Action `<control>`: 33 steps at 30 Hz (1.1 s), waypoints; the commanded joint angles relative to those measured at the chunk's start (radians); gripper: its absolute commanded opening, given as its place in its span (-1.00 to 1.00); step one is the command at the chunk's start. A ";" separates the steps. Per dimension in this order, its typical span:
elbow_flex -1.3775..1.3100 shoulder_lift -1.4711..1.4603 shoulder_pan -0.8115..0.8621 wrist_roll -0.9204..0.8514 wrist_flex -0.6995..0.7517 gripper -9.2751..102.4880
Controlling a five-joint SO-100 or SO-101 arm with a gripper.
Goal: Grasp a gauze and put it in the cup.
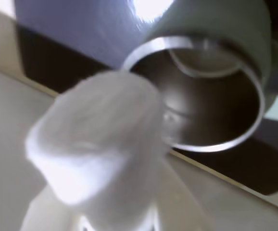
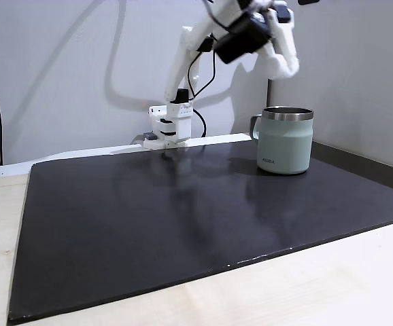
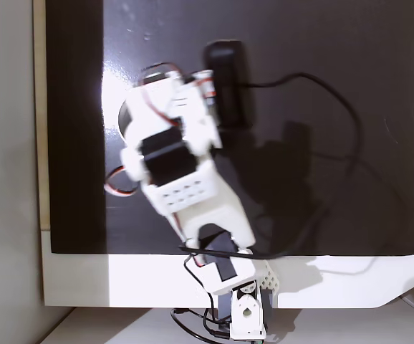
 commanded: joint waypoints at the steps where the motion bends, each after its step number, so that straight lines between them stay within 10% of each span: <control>1: 0.015 0.014 -0.072 -0.021 0.003 -0.83; 20: 0.233 0.038 -0.143 -0.043 0.005 -0.82; 27: 0.244 0.044 -0.149 -0.043 0.005 -0.21; 33: 0.259 0.054 -0.166 -0.043 0.005 -0.08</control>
